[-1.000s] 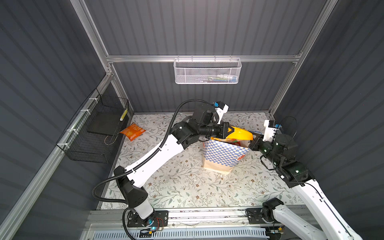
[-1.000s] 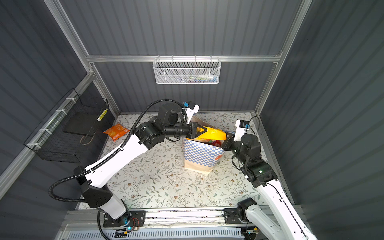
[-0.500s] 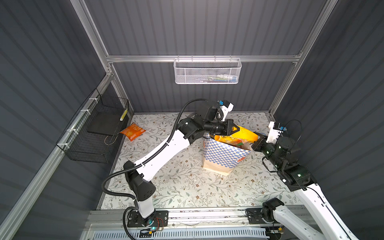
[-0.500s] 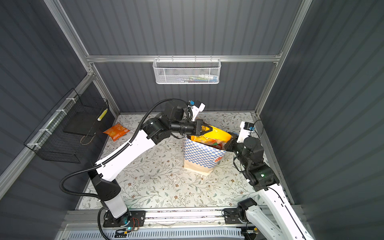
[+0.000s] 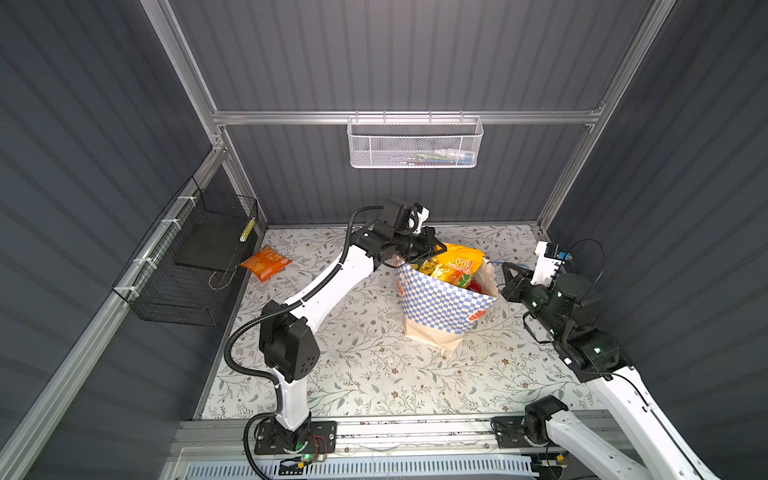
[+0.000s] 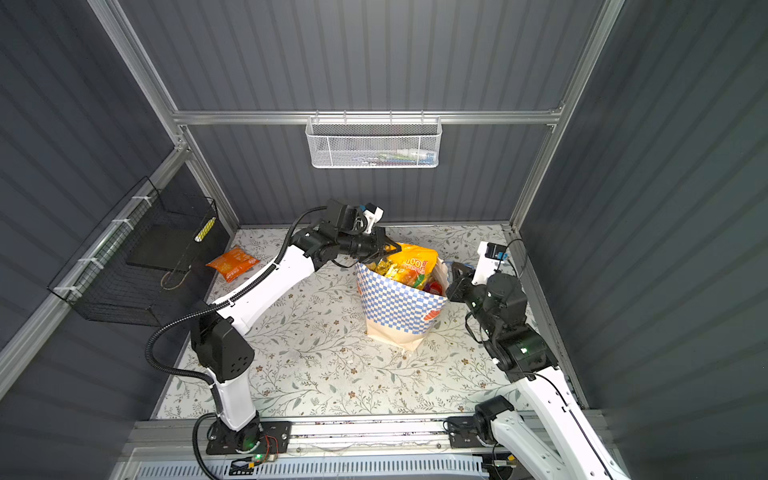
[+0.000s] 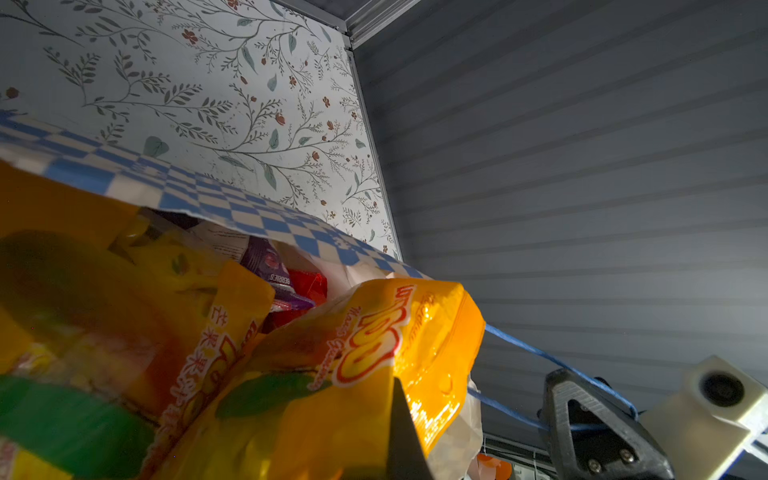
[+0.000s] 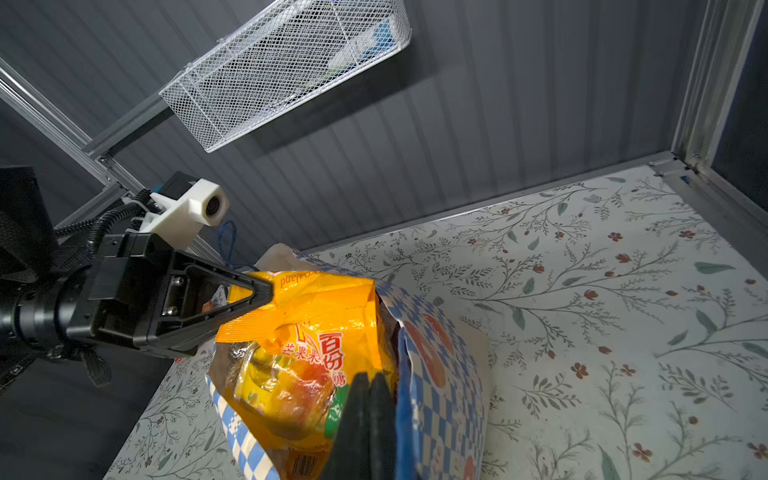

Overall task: Place the snacks into the paper bag
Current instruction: 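Carry the yellow bag over the paper bag and lower it in with the left gripper, then open the left gripper to release the yellow bag and withdraw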

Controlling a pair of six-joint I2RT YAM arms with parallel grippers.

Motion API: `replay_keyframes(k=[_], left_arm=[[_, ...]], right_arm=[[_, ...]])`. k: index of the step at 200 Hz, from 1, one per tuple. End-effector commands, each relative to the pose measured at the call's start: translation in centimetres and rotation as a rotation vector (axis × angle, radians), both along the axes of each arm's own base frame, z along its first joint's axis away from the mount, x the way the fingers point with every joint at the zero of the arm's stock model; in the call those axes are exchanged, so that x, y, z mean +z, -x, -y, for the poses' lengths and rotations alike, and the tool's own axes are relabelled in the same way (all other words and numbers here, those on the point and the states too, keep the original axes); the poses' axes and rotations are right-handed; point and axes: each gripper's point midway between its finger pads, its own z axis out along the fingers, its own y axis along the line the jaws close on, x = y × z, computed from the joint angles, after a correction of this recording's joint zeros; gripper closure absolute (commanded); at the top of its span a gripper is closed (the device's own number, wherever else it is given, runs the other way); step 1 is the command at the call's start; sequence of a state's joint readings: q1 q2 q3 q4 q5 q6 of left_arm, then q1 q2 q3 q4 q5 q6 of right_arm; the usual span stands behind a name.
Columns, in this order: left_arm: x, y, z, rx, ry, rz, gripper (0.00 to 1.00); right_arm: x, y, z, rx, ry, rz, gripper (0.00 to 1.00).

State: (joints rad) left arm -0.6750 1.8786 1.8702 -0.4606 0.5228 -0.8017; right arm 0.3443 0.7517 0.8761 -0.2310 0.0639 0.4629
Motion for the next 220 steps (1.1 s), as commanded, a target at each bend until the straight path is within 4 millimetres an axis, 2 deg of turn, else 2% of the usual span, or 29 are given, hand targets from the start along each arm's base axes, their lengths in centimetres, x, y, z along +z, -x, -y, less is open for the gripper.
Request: replay_keyframes(k=[1, 24, 56, 70, 96, 109, 144, 166, 179, 187, 195, 208, 220], left_arm=[[1.1, 1.3, -0.3, -0.021, 0.02, 0.013, 1.0], [2.4, 3.1, 0.7, -0.084, 0.031, 0.044, 1.0], [5.1, 9.1, 4.6, -0.3, 0.042, 0.15, 1.0], [5.2, 10.0, 5.1, -0.322, 0.03, 0.152, 1.0], [5.6, 9.3, 4.7, -0.26, 0.036, 0.164, 1.0], [5.0, 8.5, 4.5, -0.227, 0.011, 0.174, 1.0], [-1.3, 4.1, 2.2, -0.06, -0.19, 0.104, 1.0], [-6.3, 1.1, -1.4, 0.091, -0.402, 0.09, 1.0], [-8.0, 0.0, -2.5, 0.131, -0.434, 0.055, 1.0], [-8.0, -0.2, -1.8, 0.11, -0.393, 0.04, 0.89], [-7.0, 0.4, -0.3, 0.05, -0.316, 0.033, 0.77], [-4.4, 1.1, 1.5, -0.007, -0.243, 0.068, 0.61], [-1.8, 1.3, 1.8, -0.016, -0.208, 0.124, 0.5]], right_arm=[[1.6, 0.0, -0.2, 0.012, -0.01, 0.056, 0.98], [1.5, -0.1, -0.4, 0.017, -0.01, 0.051, 0.98], [1.4, -0.2, -0.4, 0.02, -0.007, 0.046, 0.98], [1.3, -0.2, -0.4, 0.019, -0.005, 0.045, 0.98], [1.4, -0.2, -0.4, 0.017, -0.006, 0.047, 0.98], [1.4, -0.2, -0.4, 0.016, -0.005, 0.047, 0.98], [1.4, -0.1, -0.3, 0.018, -0.001, 0.048, 0.98], [1.4, -0.1, -0.4, 0.019, -0.002, 0.045, 0.98], [1.4, -0.1, -0.4, 0.02, -0.003, 0.044, 0.98], [1.4, -0.1, -0.4, 0.021, -0.005, 0.044, 0.98], [1.4, -0.2, -0.5, 0.022, -0.005, 0.043, 0.98], [1.5, -0.1, -0.4, 0.02, -0.002, 0.045, 0.98], [1.6, 0.0, -0.2, 0.013, -0.001, 0.05, 0.98]])
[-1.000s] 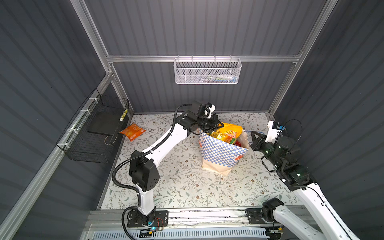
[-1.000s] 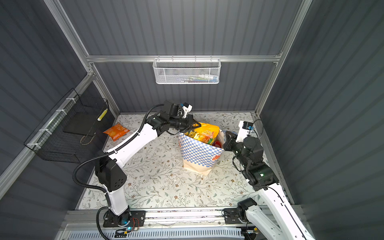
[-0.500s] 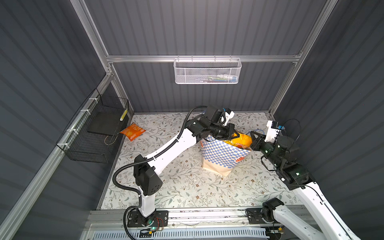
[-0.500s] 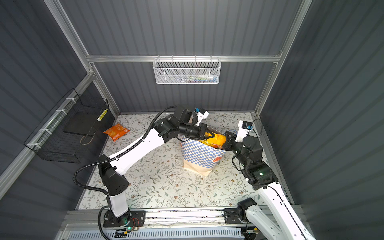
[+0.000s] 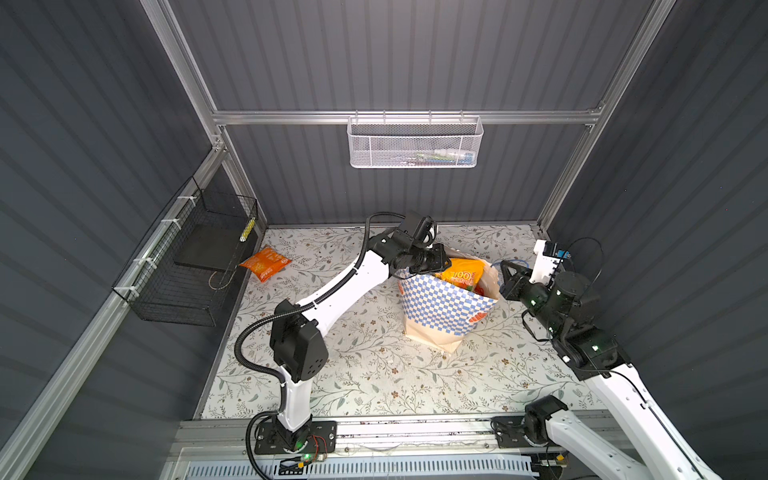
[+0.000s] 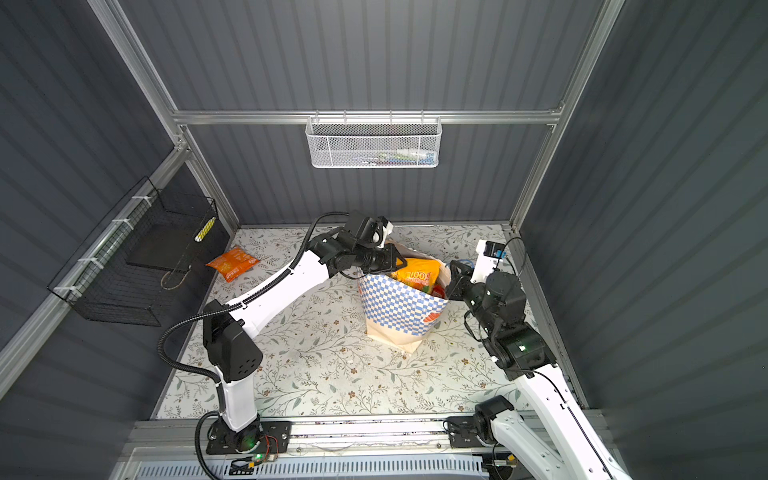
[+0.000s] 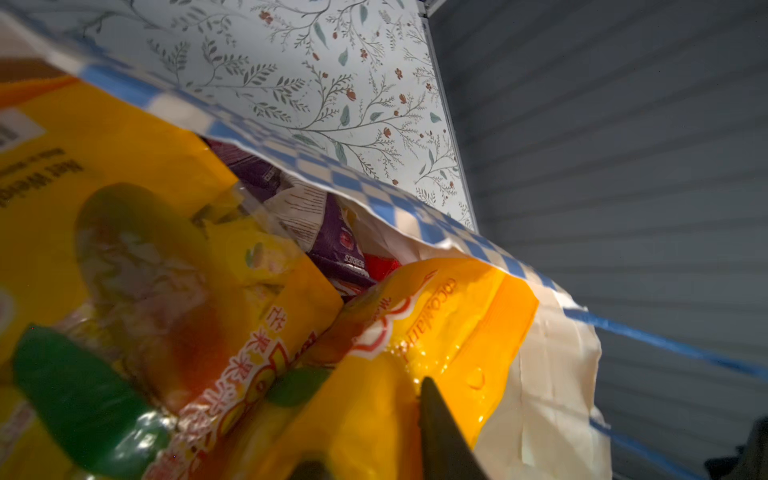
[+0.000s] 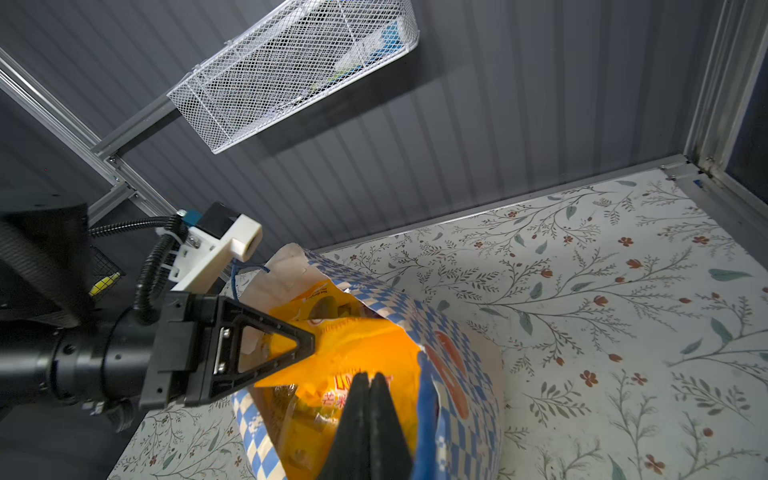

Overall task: Place the snacks into the paper bag
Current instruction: 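Open the left gripper to release the yellow bag and withdraw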

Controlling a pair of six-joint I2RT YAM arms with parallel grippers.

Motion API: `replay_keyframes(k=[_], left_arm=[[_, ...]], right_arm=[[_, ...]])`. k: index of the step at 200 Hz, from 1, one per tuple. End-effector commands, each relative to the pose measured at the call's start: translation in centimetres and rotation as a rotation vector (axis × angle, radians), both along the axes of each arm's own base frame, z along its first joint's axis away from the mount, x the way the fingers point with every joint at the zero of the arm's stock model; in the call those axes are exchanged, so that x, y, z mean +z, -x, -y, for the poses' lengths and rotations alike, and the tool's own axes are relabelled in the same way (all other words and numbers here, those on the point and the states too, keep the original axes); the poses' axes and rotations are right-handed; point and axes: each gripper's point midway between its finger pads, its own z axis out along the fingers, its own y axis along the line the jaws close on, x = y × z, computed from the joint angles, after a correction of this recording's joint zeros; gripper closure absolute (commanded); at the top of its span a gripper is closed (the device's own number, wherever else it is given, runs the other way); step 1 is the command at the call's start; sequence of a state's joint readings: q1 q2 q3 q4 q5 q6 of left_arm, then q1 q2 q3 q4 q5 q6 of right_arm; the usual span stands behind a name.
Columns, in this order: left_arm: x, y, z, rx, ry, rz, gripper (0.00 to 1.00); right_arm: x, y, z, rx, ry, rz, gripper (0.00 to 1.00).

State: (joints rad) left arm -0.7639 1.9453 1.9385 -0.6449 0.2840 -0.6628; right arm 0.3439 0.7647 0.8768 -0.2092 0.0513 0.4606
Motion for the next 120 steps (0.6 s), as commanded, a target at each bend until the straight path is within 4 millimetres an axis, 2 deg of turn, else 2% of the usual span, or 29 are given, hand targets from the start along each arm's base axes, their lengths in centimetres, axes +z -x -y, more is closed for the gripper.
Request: replay_keyframes(k=[1, 15, 34, 54, 71, 91, 106, 120], left_arm=[[3.4, 0.6, 1.1, -0.055, 0.054, 0.054, 0.49], [6.9, 1.0, 0.6, -0.082, 0.086, 0.135, 0.36], [11.5, 1.7, -1.1, -0.089, 0.094, 0.28, 0.21], [14.2, 1.8, -4.0, -0.047, 0.023, 0.429, 0.1], [14.4, 0.7, -7.6, 0.063, -0.119, 0.534, 0.01], [13.4, -1.3, -11.9, 0.213, -0.29, 0.592, 0.0], [12.0, -2.6, -13.5, 0.251, -0.369, 0.582, 0.0], [10.8, -3.6, -13.8, 0.252, -0.417, 0.572, 0.0]], right_arm=[[1.4, 0.3, 0.1, 0.0, 0.002, 0.041, 0.98], [1.4, 0.3, 0.2, -0.002, 0.001, 0.043, 0.98], [1.4, 0.3, 0.1, -0.002, 0.003, 0.041, 0.98], [1.3, 0.2, 0.1, -0.001, 0.003, 0.039, 0.98], [1.3, 0.3, 0.1, -0.002, 0.003, 0.04, 0.97], [1.4, 0.3, 0.1, 0.0, 0.003, 0.041, 0.97], [1.4, 0.3, 0.1, 0.0, 0.0, 0.04, 0.96], [1.2, 0.2, 0.0, 0.003, 0.002, 0.036, 0.96]])
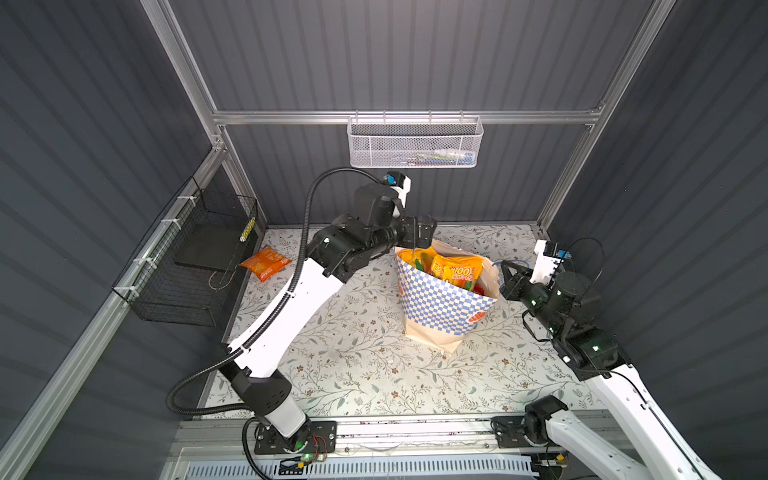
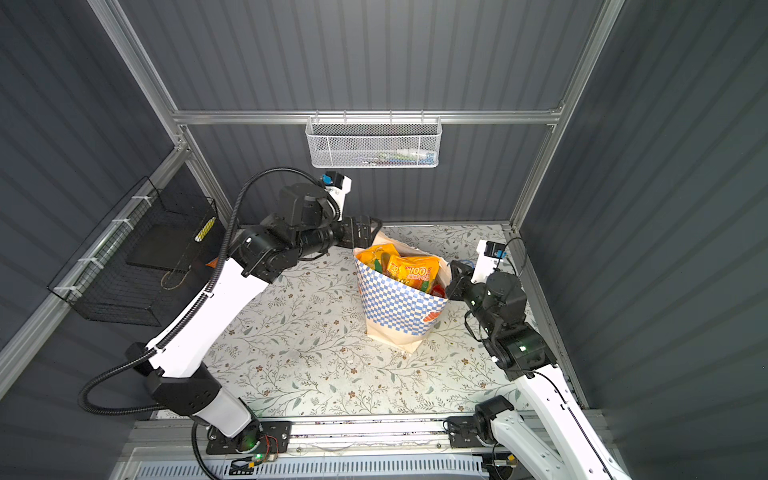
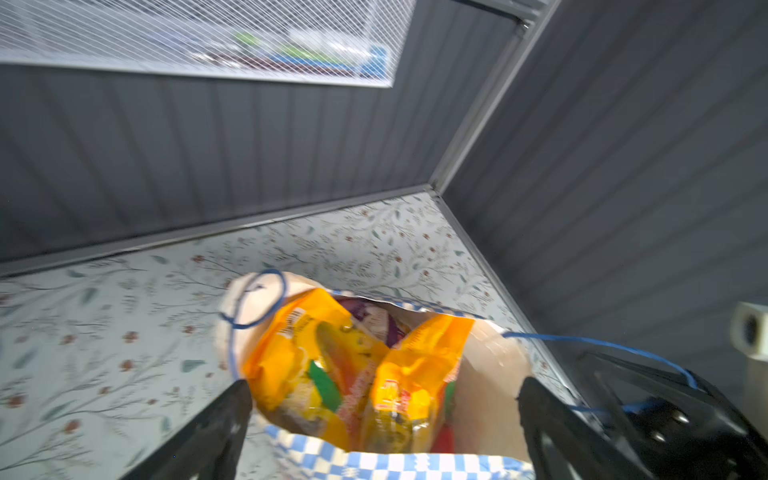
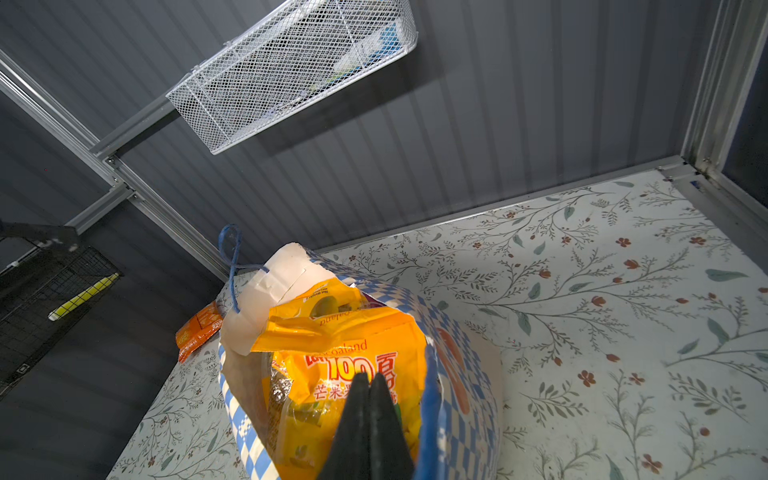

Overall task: Place the snacks into the paper bag
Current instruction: 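Open the left gripper to release the yellow bag and withdraw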

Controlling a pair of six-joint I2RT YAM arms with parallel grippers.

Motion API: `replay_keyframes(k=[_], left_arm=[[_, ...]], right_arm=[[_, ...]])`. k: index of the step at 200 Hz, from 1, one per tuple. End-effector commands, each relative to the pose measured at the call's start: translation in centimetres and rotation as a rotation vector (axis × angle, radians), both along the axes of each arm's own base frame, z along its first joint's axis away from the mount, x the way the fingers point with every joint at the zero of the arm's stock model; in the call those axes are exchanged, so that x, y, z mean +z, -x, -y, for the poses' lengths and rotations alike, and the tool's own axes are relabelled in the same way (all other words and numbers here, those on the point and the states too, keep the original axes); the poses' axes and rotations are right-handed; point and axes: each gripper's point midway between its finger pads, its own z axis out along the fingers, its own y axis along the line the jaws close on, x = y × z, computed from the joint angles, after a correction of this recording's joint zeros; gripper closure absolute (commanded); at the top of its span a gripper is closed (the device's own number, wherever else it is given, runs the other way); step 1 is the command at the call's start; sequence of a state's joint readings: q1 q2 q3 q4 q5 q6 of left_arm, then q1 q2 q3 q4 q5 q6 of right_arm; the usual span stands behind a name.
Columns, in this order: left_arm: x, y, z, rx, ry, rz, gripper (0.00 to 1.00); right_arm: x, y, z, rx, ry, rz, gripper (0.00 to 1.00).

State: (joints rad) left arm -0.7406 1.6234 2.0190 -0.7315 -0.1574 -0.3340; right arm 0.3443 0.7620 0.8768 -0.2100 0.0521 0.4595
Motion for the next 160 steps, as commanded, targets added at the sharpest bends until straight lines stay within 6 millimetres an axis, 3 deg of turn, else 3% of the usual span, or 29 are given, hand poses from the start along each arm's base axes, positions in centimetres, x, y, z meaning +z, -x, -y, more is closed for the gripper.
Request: replay_keyframes(k=[1, 63, 76, 93, 114, 141, 160], left_arm=[[-6.1, -3.4, -2.3, 0.123, -0.244, -0.05, 0.0], [-11.8, -7.8, -1.0, 0.202, -0.41, -0.129, 0.04], [-12.0, -9.1, -1.7, 0.266, -0.435, -0.121, 0.16], [-12.0, -10.5, -1.9, 0.303, -0.434, -0.117, 0.49], [-10.7, -10.1, 0.2, 0.206, -0.34, -0.121, 1.0], [-6.3, -6.4, 4.6, -0.059, -0.074, -0.134, 1.0], [-0.8, -4.9, 3.7, -0.055, 0.026, -0.049, 1.0]], right_arm=[[1.2, 0.2, 0.0, 0.003, 0.002, 0.034, 0.96], [1.2, 0.1, 0.0, 0.003, 0.004, 0.034, 0.96], [1.1, 0.0, -0.1, 0.005, 0.006, 0.03, 0.96], [1.0, -0.1, -0.2, 0.01, 0.005, 0.025, 0.96], [0.7, -0.5, -0.7, 0.028, 0.009, 0.019, 1.0], [1.4, -1.9, -2.7, 0.11, 0.003, 0.012, 1.0], [4.9, -2.4, -3.9, 0.166, -0.036, 0.055, 1.0]])
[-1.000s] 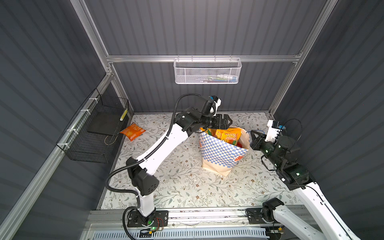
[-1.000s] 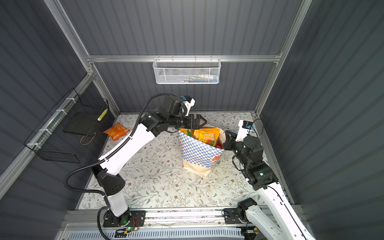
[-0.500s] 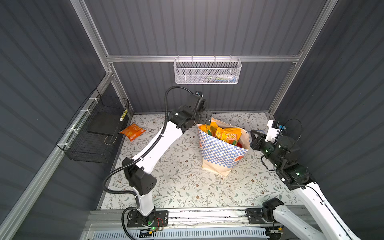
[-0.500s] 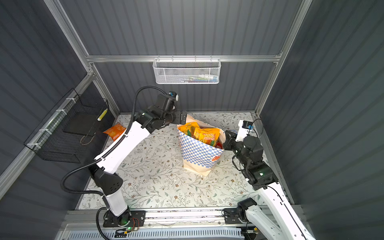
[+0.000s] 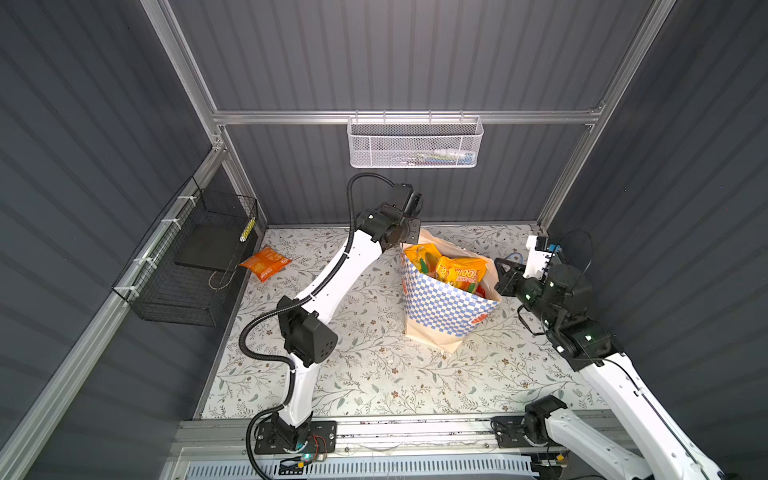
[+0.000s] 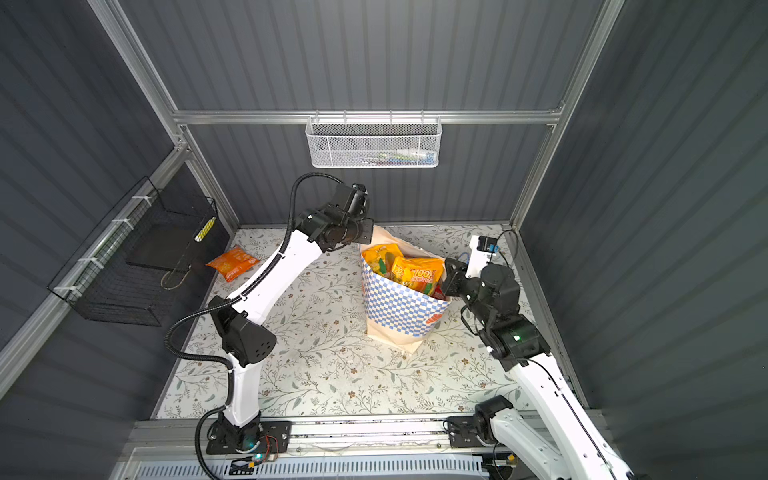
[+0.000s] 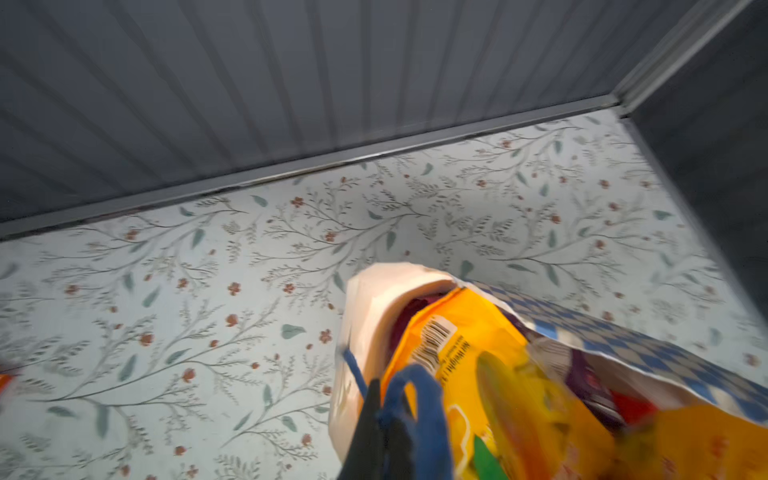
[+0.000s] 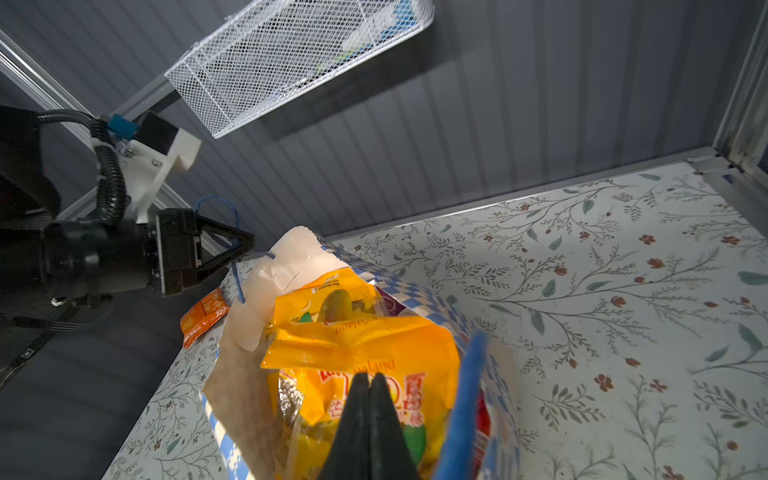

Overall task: Place the snacks into the paper bag
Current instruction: 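Open the left gripper to release the yellow bag and withdraw, then move the left gripper to the orange chips bag on the table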

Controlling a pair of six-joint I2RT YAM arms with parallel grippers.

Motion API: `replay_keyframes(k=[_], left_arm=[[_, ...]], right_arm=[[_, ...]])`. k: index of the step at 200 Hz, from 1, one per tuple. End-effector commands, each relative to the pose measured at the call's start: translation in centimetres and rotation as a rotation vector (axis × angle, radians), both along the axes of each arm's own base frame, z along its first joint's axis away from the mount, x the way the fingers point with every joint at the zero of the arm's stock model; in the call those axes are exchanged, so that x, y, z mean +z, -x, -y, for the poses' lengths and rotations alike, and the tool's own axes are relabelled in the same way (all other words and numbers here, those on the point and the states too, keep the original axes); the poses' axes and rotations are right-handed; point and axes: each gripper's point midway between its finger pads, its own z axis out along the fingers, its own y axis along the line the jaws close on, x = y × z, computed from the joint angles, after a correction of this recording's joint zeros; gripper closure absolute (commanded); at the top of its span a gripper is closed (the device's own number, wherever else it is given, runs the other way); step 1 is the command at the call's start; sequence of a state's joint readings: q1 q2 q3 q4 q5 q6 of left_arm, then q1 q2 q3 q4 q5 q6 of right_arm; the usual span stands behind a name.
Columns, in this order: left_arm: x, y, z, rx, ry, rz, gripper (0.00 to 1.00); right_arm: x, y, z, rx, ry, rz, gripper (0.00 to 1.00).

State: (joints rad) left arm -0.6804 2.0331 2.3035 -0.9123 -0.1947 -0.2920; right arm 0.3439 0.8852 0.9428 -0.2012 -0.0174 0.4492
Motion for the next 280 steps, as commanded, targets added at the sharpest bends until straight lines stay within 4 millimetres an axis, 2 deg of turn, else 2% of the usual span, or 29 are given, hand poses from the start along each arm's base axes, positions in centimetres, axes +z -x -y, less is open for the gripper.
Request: replay_keyframes(k=[1, 18, 34, 36, 51, 61, 72, 81, 88, 97, 103, 126, 137, 146, 155, 168, 193, 214, 219, 230, 249, 264, 268, 280], left_arm=[[11.2, 3.5, 1.2, -0.11, 0.279, 0.153, 1.0], [15.3, 4.0, -1.7, -0.032, 0.274, 0.275, 1.0], [17.2, 4.0, -3.7, 0.019, 0.25, 0.36, 1.0], [17.4, 4.0, -3.9, 0.025, 0.247, 0.37, 1.0], [18.1, 2.8, -5.7, 0.085, 0.212, 0.42, 1.0], [17.8, 1.4, -7.1, 0.125, 0.218, 0.4, 1.0], [17.3, 0.2, -8.3, 0.136, 0.248, 0.35, 1.0], [16.9, 0.0, -8.5, 0.131, 0.261, 0.327, 1.0], [16.1, 0.2, -8.0, 0.107, 0.265, 0.309, 1.0], [14.7, 0.7, -7.6, 0.078, 0.277, 0.285, 1.0], [14.0, 1.1, -7.8, 0.074, 0.283, 0.283, 1.0], [8.3, 1.9, -9.1, 0.131, 0.263, 0.236, 1.0], [5.7, 2.6, -9.0, 0.124, 0.267, 0.185, 1.0], [4.5, 3.2, -8.4, 0.096, 0.288, 0.146, 1.0], [4.4, 3.7, -8.0, 0.072, 0.311, 0.128, 1.0], [5.8, 4.4, -8.1, 0.058, 0.343, 0.142, 1.0], [8.8, 5.3, -9.8, 0.096, 0.35, 0.223, 1.0], [8.7, 5.5, -10.2, 0.1, 0.33, 0.231, 1.0], [8.5, 5.5, -10.3, 0.109, 0.319, 0.225, 0.92], [8.1, 5.5, -10.7, 0.129, 0.3, 0.214, 0.65], [8.1, 6.1, -11.8, 0.16, 0.283, 0.214, 0.29], [8.5, 7.2, -13.5, 0.206, 0.261, 0.23, 0.05], [8.6, 7.6, -14.0, 0.224, 0.259, 0.236, 0.01], [8.9, 8.8, -15.7, 0.27, 0.249, 0.254, 0.0]], right_arm=[[5.5, -0.3, -2.0, 0.098, -0.055, 0.103, 1.0], [9.9, -1.0, -2.6, 0.12, -0.075, 0.15, 1.0], [13.4, -1.9, -2.9, 0.125, -0.069, 0.165, 1.0], [13.0, -2.7, -3.2, 0.127, -0.063, 0.149, 1.0], [14.5, -4.2, -3.7, 0.132, -0.076, 0.156, 1.0], [15.2, -4.9, -4.0, 0.141, -0.088, 0.156, 1.0], [16.1, -5.1, -4.0, 0.148, -0.091, 0.168, 1.0], [16.5, -4.8, -4.0, 0.153, -0.088, 0.185, 1.0], [16.1, -4.7, -3.9, 0.154, -0.079, 0.189, 1.0], [14.6, -4.7, -3.7, 0.142, -0.069, 0.163, 1.0], [13.0, -4.7, -3.4, 0.124, -0.063, 0.138, 1.0], [5.8, -4.5, -3.3, 0.111, -0.083, 0.052, 1.0], [2.3, -4.8, -3.3, 0.104, -0.082, -0.014, 1.0], [0.4, -4.9, -3.6, 0.11, -0.09, -0.049, 1.0], [-0.8, -5.2, -4.0, 0.127, -0.093, -0.085, 1.0], [-0.9, -5.2, -4.5, 0.151, -0.096, -0.117, 1.0], [1.6, -4.7, -4.6, 0.165, -0.128, -0.065, 1.0], [3.4, -4.4, -4.4, 0.167, -0.126, -0.039, 1.0], [3.5, -4.3, -4.5, 0.168, -0.126, -0.038, 1.0], [3.5, -4.4, -4.4, 0.163, -0.122, -0.037, 1.0], [3.2, -4.5, -4.2, 0.156, -0.118, -0.04, 1.0], [2.8, -4.5, -4.2, 0.155, -0.116, -0.044, 1.0], [2.7, -4.5, -4.1, 0.154, -0.116, -0.043, 1.0], [2.6, -4.6, -4.0, 0.15, -0.117, -0.039, 1.0]])
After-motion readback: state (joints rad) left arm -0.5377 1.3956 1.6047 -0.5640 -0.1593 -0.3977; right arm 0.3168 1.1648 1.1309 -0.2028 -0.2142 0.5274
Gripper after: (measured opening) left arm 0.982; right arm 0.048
